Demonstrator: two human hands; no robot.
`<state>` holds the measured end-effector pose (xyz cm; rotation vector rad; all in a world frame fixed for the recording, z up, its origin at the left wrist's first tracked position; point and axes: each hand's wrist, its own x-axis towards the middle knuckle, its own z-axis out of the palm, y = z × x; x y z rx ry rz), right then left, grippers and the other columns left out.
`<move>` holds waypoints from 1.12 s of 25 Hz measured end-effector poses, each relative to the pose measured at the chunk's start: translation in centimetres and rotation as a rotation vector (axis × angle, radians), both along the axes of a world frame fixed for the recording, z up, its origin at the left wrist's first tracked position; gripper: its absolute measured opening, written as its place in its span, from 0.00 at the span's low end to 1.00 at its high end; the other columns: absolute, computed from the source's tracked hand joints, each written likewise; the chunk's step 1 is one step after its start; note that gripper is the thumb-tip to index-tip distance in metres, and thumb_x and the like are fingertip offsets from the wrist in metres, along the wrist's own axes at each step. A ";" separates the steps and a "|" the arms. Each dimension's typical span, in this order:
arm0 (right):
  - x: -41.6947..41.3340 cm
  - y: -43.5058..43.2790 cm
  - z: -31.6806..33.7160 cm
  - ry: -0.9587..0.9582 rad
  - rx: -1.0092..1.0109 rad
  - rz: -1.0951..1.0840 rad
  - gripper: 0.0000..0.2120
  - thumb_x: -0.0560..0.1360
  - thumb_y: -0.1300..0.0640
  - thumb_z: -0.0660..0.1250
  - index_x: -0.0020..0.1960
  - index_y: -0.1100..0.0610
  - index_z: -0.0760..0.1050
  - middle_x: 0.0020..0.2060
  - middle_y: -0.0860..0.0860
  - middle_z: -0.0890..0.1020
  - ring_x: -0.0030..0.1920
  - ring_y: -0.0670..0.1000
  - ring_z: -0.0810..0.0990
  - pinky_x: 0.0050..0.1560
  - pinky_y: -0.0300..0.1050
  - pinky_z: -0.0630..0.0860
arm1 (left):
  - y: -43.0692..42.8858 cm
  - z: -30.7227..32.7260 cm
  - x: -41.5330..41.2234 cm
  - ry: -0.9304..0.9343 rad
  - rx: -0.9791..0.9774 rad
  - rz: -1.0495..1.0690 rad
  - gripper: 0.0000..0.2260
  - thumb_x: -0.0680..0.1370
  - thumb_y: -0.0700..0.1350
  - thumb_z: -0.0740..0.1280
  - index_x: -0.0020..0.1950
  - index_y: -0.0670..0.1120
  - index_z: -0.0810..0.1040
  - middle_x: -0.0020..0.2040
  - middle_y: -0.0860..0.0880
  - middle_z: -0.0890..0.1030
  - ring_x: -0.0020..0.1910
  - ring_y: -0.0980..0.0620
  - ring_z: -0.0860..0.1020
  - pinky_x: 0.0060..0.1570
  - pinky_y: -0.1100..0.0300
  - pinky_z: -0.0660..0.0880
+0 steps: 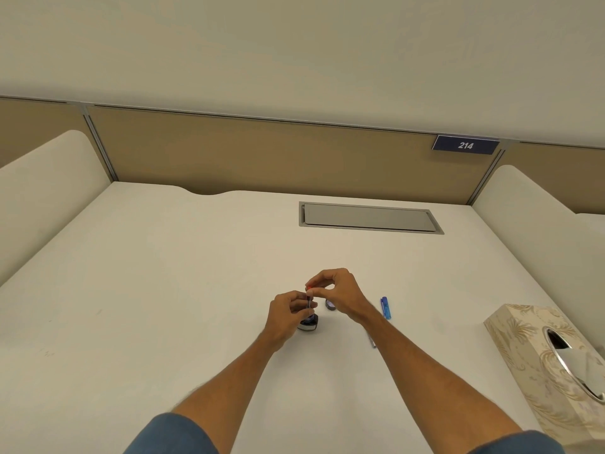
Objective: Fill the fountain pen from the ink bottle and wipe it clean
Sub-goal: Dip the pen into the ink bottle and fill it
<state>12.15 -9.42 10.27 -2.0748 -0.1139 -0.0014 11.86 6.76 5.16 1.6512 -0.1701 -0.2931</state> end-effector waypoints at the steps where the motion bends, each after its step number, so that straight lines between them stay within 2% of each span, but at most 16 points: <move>1: 0.0 0.0 0.0 -0.001 -0.004 -0.004 0.05 0.69 0.60 0.75 0.45 0.58 0.84 0.39 0.50 0.86 0.42 0.45 0.84 0.49 0.39 0.79 | 0.0 0.0 0.0 0.001 0.000 0.001 0.12 0.72 0.32 0.70 0.54 0.40 0.80 0.47 0.44 0.86 0.44 0.55 0.85 0.44 0.66 0.79; 5: 0.0 0.3 0.1 -0.009 -0.016 -0.021 0.06 0.68 0.59 0.76 0.43 0.59 0.83 0.37 0.50 0.85 0.39 0.46 0.83 0.47 0.42 0.80 | 0.0 0.0 0.0 0.002 -0.001 0.005 0.11 0.72 0.32 0.71 0.54 0.40 0.81 0.47 0.45 0.86 0.45 0.55 0.85 0.44 0.66 0.79; 10: -0.3 0.1 0.0 0.000 0.015 -0.017 0.07 0.68 0.60 0.75 0.46 0.57 0.84 0.41 0.50 0.86 0.43 0.46 0.84 0.49 0.38 0.79 | -0.1 0.0 -0.1 -0.002 -0.011 0.014 0.11 0.72 0.32 0.70 0.53 0.40 0.80 0.47 0.44 0.86 0.44 0.54 0.85 0.45 0.65 0.79; 17: -0.4 0.4 0.0 -0.029 -0.013 -0.049 0.05 0.68 0.59 0.76 0.43 0.58 0.83 0.37 0.49 0.85 0.39 0.43 0.83 0.45 0.33 0.78 | -0.1 0.0 -0.2 -0.005 -0.004 0.014 0.11 0.72 0.32 0.70 0.53 0.40 0.81 0.47 0.45 0.86 0.45 0.53 0.85 0.45 0.65 0.80; 21: -0.6 0.3 -0.1 -0.014 0.025 -0.048 0.07 0.68 0.60 0.75 0.46 0.58 0.83 0.41 0.50 0.86 0.42 0.44 0.84 0.46 0.31 0.78 | -0.1 0.1 -0.3 0.001 -0.010 0.016 0.11 0.72 0.32 0.70 0.53 0.40 0.80 0.47 0.44 0.86 0.45 0.53 0.85 0.45 0.64 0.80; 28: -0.4 0.3 0.0 -0.026 0.002 -0.044 0.05 0.68 0.61 0.75 0.43 0.59 0.83 0.39 0.52 0.86 0.42 0.49 0.84 0.48 0.38 0.79 | -0.1 0.0 -0.4 0.005 -0.019 0.031 0.12 0.72 0.32 0.70 0.54 0.39 0.80 0.47 0.44 0.86 0.45 0.53 0.85 0.45 0.65 0.80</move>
